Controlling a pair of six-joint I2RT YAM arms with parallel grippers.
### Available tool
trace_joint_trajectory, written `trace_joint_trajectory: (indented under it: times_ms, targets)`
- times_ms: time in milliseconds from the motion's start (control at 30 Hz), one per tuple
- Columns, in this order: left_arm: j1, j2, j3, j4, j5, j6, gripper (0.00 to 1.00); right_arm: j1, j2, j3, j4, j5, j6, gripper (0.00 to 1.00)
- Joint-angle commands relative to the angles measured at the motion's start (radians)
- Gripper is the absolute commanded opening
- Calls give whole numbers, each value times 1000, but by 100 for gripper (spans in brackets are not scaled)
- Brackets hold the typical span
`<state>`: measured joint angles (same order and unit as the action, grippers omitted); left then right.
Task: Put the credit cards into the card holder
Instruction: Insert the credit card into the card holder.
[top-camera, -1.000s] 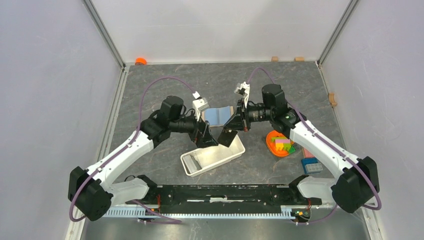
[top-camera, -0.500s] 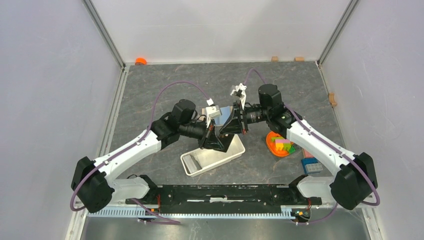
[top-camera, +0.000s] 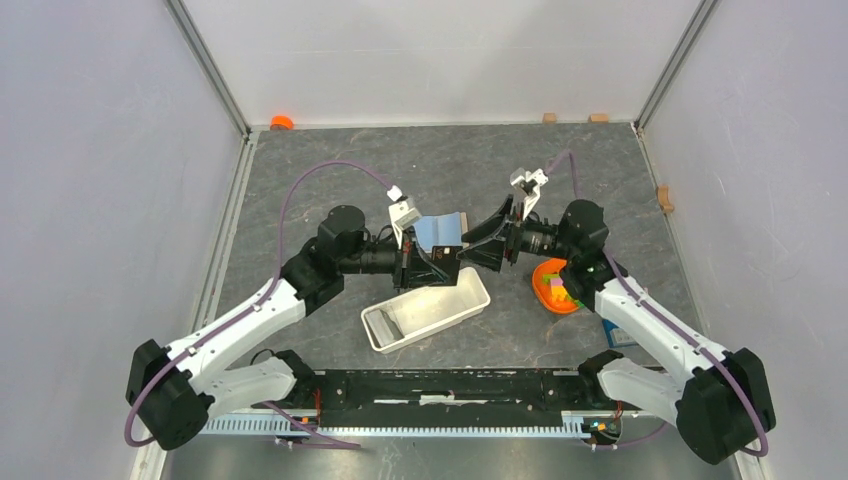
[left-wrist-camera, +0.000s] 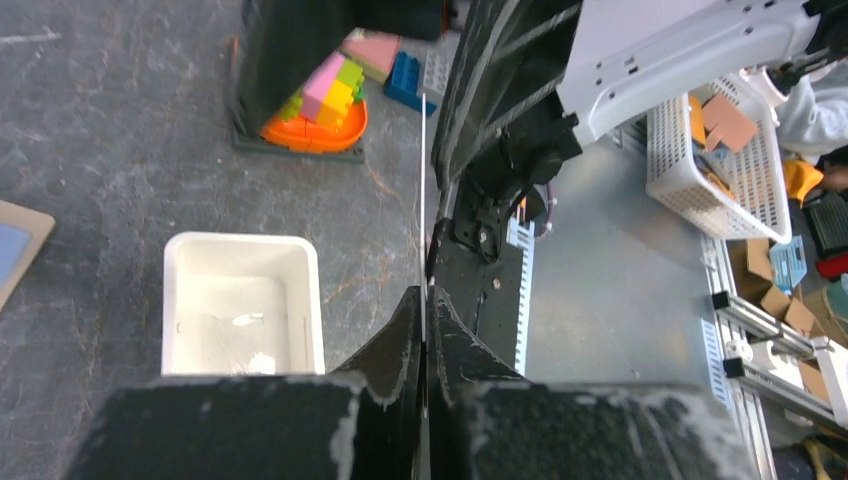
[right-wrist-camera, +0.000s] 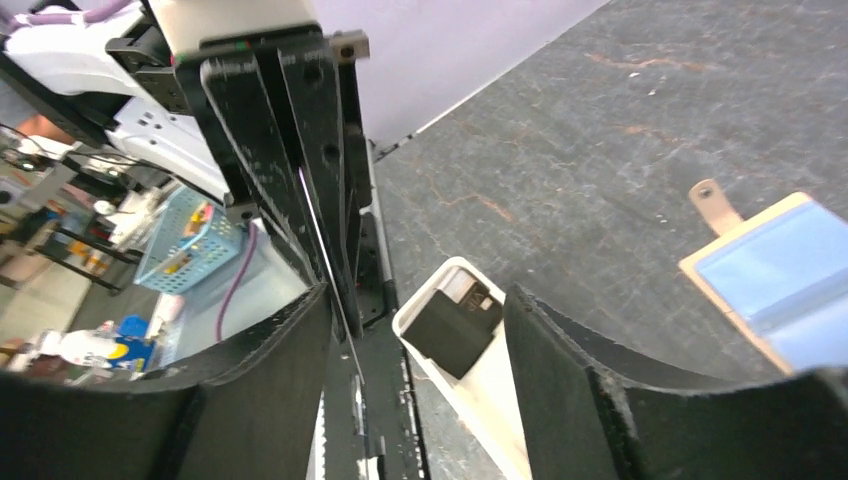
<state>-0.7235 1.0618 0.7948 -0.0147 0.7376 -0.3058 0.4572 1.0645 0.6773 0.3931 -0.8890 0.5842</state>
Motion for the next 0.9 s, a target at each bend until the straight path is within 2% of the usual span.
trace_joint_trajectory:
  times_ms: [0,133,300,433,467,500,533,567,600,633,733,867]
  targets:
    - [13,-21,-16,161,4,-94,2,5,-16,-89,368,-33,221,64]
    - [15,-5,-21,194,42,-109,2,22,6,-118,531,-55,311,52]
    - [15,14,-21,203,55,-116,2,64,60,-101,563,-62,322,34]
    - [19,27,-15,199,46,-112,2,69,92,-93,535,-41,303,5]
    - [23,34,-5,170,31,-101,10,63,101,-74,456,-10,258,0]
    - [32,40,7,130,5,-84,23,54,117,-36,309,24,202,0]
    - [42,48,25,78,-41,-68,45,43,135,1,199,63,131,0]
    - [60,56,35,34,-99,-58,62,29,157,37,102,89,85,0]
    - [80,64,43,6,-147,-53,74,17,181,61,41,126,46,0]
    - [107,74,49,-34,-210,-54,82,0,203,87,-1,153,16,0]
    - [200,132,79,-109,-332,-75,91,-35,316,171,-94,185,-29,0]
    - [294,273,168,-209,-404,-123,90,-55,472,257,-116,192,-25,0]
